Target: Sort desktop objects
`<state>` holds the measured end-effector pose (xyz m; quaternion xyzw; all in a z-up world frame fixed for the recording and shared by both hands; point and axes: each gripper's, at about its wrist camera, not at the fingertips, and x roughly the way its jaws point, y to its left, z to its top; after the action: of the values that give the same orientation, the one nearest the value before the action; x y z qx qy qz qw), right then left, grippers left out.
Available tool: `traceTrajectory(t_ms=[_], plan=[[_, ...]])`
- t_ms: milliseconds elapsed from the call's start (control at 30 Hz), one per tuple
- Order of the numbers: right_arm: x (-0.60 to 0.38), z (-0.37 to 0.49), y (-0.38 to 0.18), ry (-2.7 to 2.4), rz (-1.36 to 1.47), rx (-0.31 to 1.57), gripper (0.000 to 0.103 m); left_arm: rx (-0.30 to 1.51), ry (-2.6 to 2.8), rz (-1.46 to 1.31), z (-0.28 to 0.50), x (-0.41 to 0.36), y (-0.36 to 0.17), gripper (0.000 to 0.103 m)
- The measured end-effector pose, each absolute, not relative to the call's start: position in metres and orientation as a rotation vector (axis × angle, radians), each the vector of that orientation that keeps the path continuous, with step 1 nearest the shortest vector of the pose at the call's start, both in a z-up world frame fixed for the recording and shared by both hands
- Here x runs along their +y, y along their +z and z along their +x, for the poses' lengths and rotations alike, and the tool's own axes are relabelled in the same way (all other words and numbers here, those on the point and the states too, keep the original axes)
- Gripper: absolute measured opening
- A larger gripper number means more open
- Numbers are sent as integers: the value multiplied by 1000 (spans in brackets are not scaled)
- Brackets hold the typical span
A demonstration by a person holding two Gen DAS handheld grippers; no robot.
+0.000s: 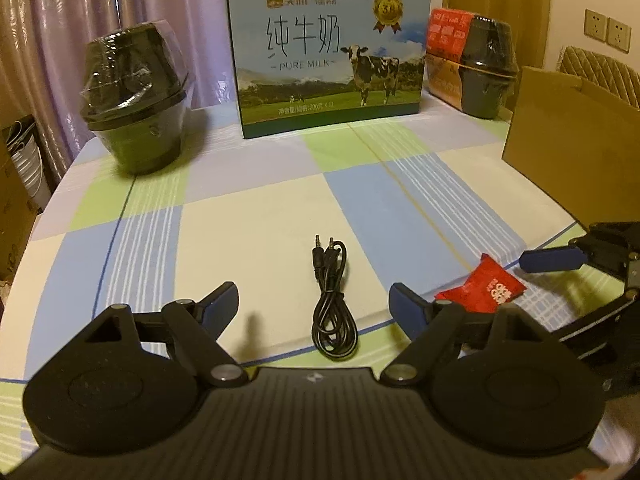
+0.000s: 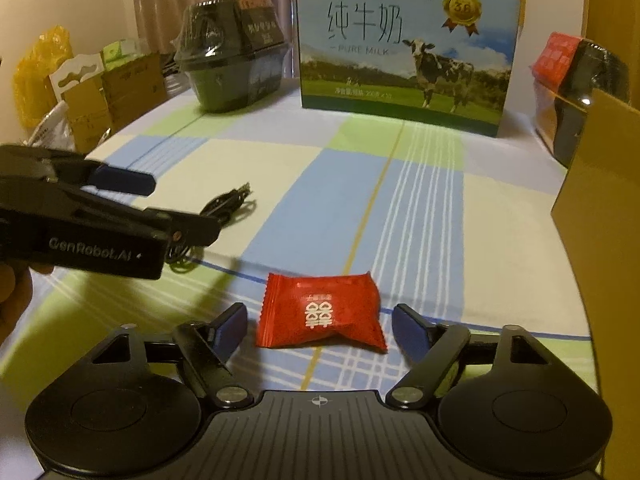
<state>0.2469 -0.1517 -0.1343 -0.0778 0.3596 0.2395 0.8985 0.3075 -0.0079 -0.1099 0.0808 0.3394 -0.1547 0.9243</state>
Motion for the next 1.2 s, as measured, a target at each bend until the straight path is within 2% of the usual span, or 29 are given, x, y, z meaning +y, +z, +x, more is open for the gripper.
traceTrajectory(t_ms=[167, 233, 300, 400, 567, 667, 1200], plan=[[-150, 245, -137, 486, -173, 721, 71, 703, -339, 183, 316, -14, -116, 74], [-151, 245, -136, 482, -169, 717, 68, 728, -350, 187, 320, -17, -119, 61], [-151, 245, -137, 483, -171, 711, 66, 741, -355, 206, 322, -21, -124, 52], [-150, 245, -136, 484, -173, 709, 62, 744, -357, 195, 321, -22, -125, 48], [-153, 242, -133, 475, -139, 722, 48, 778, -352, 168, 316, -25, -121, 21], [-160, 236, -126, 474, -122, 736, 39, 802, -342, 144, 306, -25, -120, 20], [-233, 122, -98, 433, 21, 816, 37, 880, -371, 49, 176, -44, -108, 18]])
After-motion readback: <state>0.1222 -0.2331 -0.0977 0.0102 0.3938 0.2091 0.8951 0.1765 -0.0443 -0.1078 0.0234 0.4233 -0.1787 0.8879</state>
